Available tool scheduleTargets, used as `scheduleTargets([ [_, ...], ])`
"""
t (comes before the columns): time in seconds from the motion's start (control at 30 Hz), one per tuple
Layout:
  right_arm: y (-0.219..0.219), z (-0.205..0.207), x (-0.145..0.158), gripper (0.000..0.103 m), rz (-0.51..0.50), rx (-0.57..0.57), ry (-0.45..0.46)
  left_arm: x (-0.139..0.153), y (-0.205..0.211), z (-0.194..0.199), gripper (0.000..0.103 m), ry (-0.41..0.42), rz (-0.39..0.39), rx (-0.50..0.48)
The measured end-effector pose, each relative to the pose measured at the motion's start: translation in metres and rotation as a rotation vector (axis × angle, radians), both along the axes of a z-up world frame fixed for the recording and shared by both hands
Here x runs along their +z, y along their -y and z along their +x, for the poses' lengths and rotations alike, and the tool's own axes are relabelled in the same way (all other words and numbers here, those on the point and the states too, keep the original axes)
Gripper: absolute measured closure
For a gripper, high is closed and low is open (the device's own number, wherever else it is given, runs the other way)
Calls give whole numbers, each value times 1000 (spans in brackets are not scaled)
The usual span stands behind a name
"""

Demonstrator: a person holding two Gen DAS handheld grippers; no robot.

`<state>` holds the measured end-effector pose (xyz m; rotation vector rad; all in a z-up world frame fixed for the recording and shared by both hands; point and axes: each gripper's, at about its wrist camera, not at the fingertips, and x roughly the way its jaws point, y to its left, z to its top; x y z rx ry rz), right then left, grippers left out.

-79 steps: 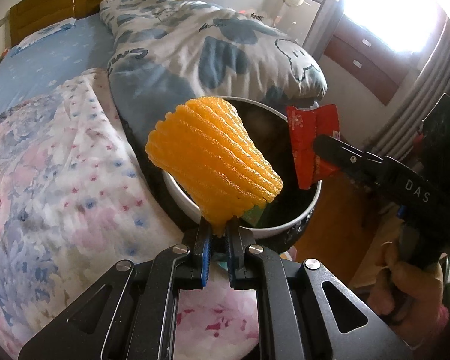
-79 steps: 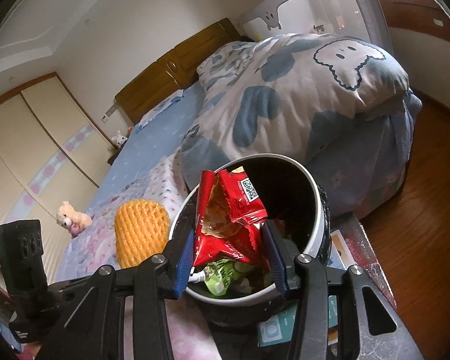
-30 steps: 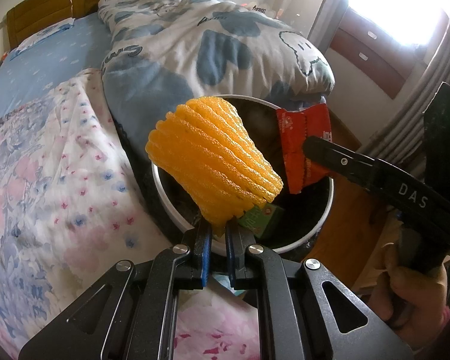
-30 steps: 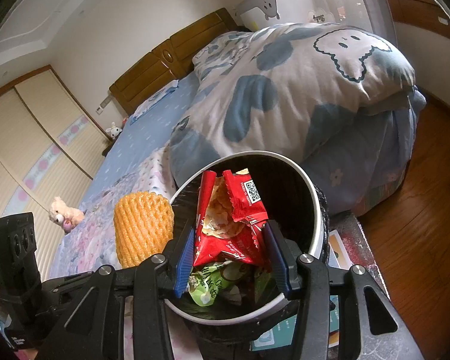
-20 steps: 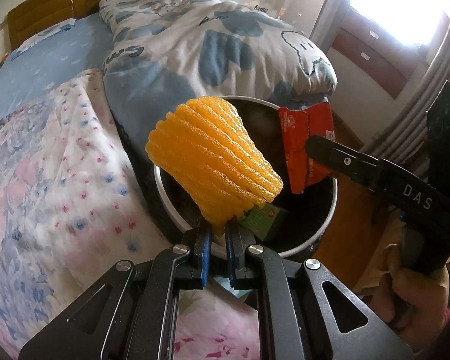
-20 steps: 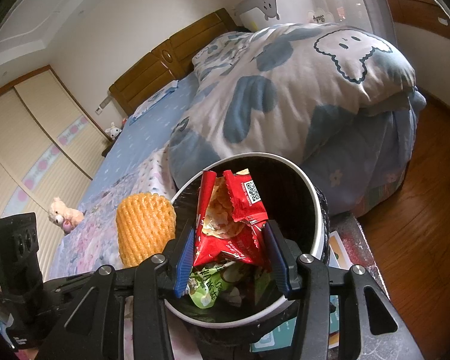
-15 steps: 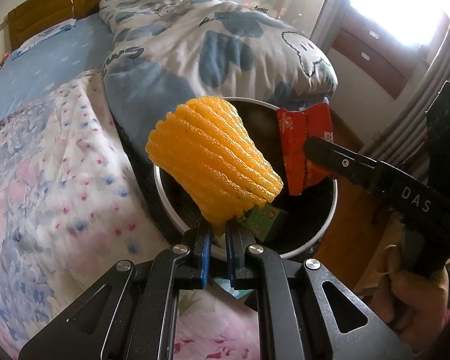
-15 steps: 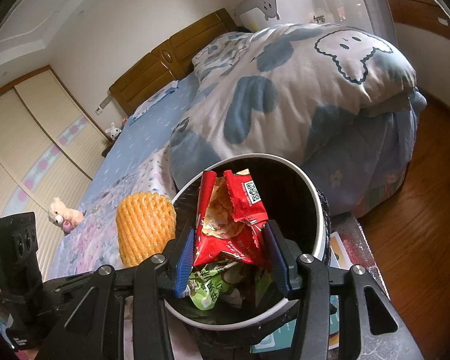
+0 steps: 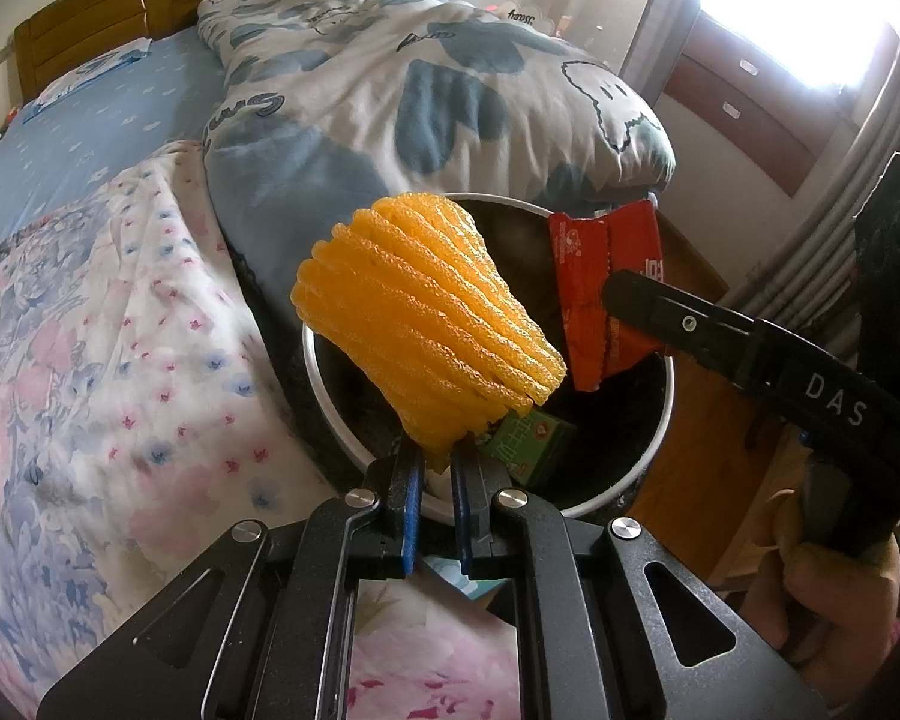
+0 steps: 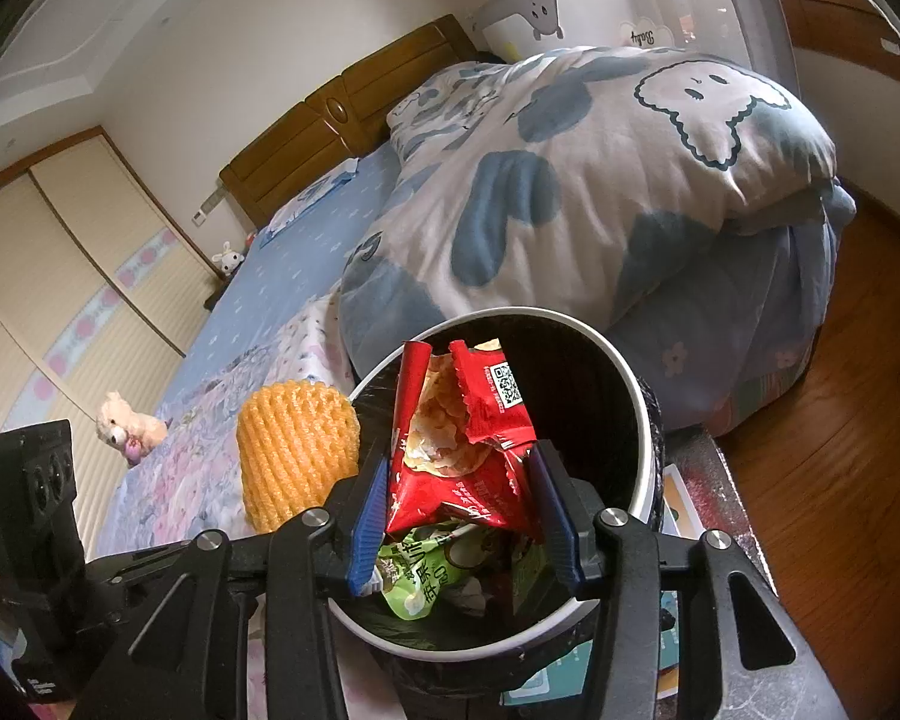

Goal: Collect trash
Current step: 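Hold the foam and chip bag above the bin opening, then open both tools to drop the foam and chip bag into the bin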

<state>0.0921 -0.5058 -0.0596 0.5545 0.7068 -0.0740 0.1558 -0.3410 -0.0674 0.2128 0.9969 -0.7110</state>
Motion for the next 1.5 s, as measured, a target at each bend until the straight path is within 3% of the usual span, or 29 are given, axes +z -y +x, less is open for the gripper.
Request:
scheduleTargets([
  [1.23,0,0,2,54,0,2,0,0,2,-2,95,7,8,1],
  [1.37,0,0,1,53,-1,0,0,1,1,-2,86,8,11,4],
  [1.47,1,1,0,43,11,-3,-7,4,-3,-2,61,15,4,17],
  [1.5,1,1,0,40,13,-9,-10,5,-5,-3,60,19,0,20],
])
